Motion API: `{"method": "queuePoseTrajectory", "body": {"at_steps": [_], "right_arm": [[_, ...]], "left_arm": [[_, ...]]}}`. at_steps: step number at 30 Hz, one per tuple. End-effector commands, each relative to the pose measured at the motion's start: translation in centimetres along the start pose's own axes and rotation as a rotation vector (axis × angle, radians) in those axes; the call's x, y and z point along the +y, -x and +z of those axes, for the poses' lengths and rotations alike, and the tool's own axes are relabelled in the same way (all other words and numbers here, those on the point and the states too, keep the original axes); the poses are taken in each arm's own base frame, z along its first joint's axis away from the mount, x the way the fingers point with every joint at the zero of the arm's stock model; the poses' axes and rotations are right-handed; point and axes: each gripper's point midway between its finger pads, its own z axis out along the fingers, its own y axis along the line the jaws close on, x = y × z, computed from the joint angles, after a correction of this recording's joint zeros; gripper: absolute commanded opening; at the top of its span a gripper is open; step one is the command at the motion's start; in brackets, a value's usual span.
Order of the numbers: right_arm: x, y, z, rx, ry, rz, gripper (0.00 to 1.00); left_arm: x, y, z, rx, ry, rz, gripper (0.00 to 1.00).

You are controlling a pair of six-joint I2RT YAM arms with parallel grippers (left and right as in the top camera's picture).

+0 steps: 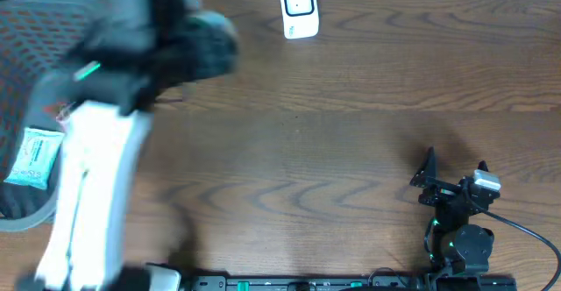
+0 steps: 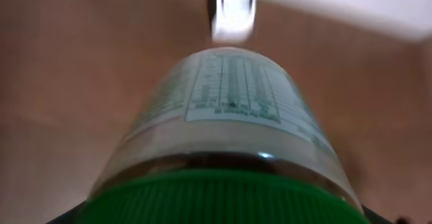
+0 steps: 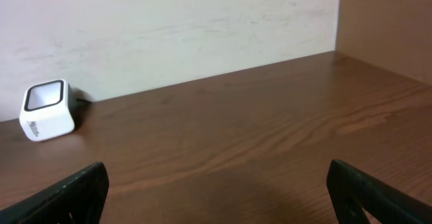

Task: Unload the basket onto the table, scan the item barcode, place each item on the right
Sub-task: 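Lift the jar out and carry it toward the white scanner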

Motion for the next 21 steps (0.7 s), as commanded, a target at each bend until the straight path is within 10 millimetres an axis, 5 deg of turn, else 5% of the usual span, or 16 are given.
{"method": "queuePoseTrajectory", "body": {"at_steps": [1, 4, 11, 17, 21], "right_arm": [[-0.1, -0.1, 0.0, 0.002, -0.005, -0.015, 0.99], [-0.1, -0.1, 0.0, 0.002, -0.005, -0.015, 0.99], [-0.1, -0.1, 0.0, 0.002, -0.005, -0.015, 0.99], [-0.1, -0.1, 0.0, 0.002, -0.005, -0.015, 0.99], [-0.1, -0.1, 0.0, 0.002, -0.005, -0.015, 0.99]], "left_arm": [[-1.3, -4.0, 7.4, 0.215, 0.063, -0.047, 0.66], [-0.9, -7.5, 12.4, 0.382, 0.137, -0.075, 0.66], [1.3, -13.9, 18.6, 0.643, 0.288, -0.114, 0.66], [1.7, -16.1, 22.1, 0.69, 0.334, -0.147, 0.66], [1.0, -16.6, 24.8, 0.619, 0.406, -0.394, 0.66]]}}
